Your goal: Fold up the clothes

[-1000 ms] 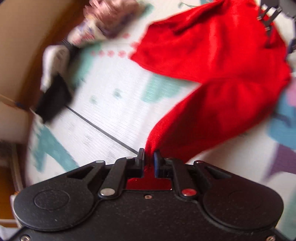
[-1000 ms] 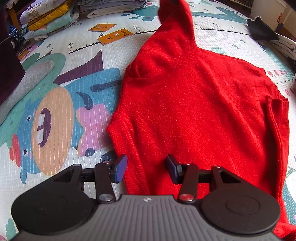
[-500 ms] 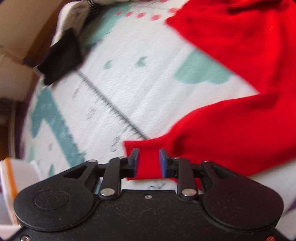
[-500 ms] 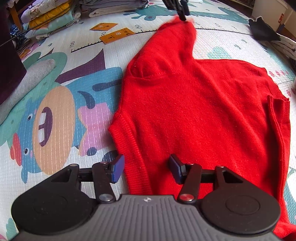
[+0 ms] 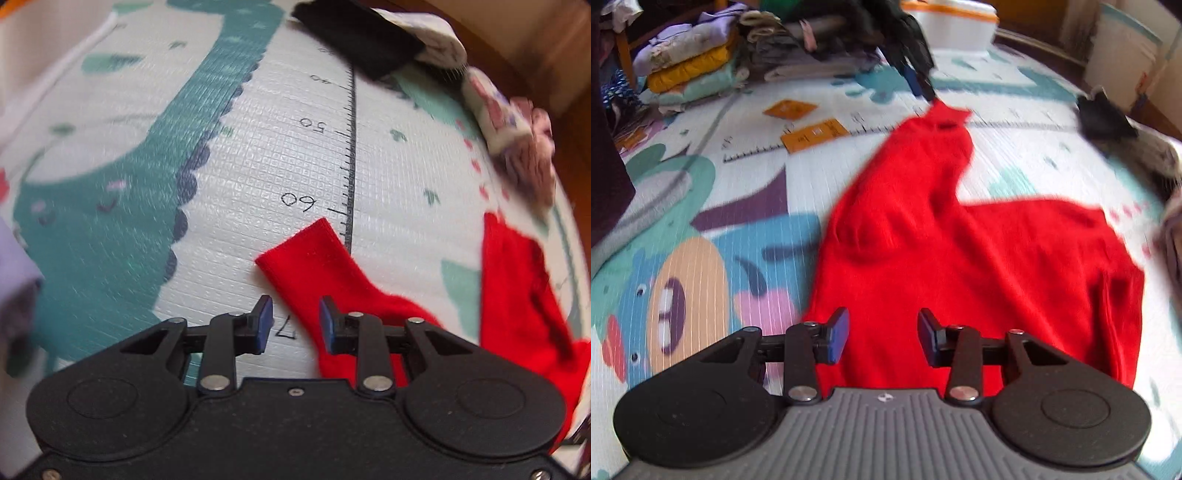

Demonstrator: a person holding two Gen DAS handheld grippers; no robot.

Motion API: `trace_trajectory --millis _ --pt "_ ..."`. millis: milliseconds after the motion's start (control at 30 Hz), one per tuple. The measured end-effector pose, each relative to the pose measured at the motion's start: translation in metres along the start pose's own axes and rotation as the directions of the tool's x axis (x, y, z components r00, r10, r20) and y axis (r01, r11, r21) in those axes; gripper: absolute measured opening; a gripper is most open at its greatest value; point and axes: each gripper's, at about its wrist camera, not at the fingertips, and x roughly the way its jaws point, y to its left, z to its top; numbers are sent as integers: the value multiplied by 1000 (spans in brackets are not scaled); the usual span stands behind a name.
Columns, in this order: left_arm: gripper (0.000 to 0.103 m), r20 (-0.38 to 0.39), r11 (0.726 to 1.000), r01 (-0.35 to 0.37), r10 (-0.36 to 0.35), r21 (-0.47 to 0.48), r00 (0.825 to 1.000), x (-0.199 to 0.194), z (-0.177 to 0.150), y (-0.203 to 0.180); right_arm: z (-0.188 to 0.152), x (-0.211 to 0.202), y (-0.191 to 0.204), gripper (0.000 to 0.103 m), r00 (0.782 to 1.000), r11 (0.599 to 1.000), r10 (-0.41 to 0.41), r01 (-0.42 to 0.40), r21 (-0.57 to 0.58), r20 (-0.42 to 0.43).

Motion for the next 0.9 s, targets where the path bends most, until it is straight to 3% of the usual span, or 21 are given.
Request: trace_trajectory --millis 167,267,300,333,433,633,733,833,900 --pt "25 26 994 20 -17 -103 1000 13 -6 3 36 15 15 42 998 982 57 -55 -182 6" --pt "23 58 991 29 -21 -128 998 13 -8 4 48 24 20 43 996 955 84 -90 -282 -31" --pt "7 65 991 31 -23 -129 998 13 -9 5 49 28 23 43 995 945 88 -99 -313 -48" --pt "1 70 992 29 -21 -119 997 14 -9 4 50 32 26 43 994 933 91 -108 -342 -65" --pt "0 135 992 39 -23 -119 991 -7 -10 1 51 49 36 43 990 911 100 -132 -391 -102" --pt "0 218 997 -11 28 -83 975 -56 -18 -5 62 68 45 43 991 931 106 -128 -341 -82" --pt "0 220 996 -62 74 -60 973 -57 -24 -1 64 85 39 50 975 949 168 -200 -245 -145" --pt "0 205 994 -111 113 -21 972 -40 -27 6 66 80 36 46 978 952 181 -201 -229 -107" --pt "0 213 994 -114 111 0 971 -33 -29 10 68 71 32 46 989 968 141 -145 -207 -31"
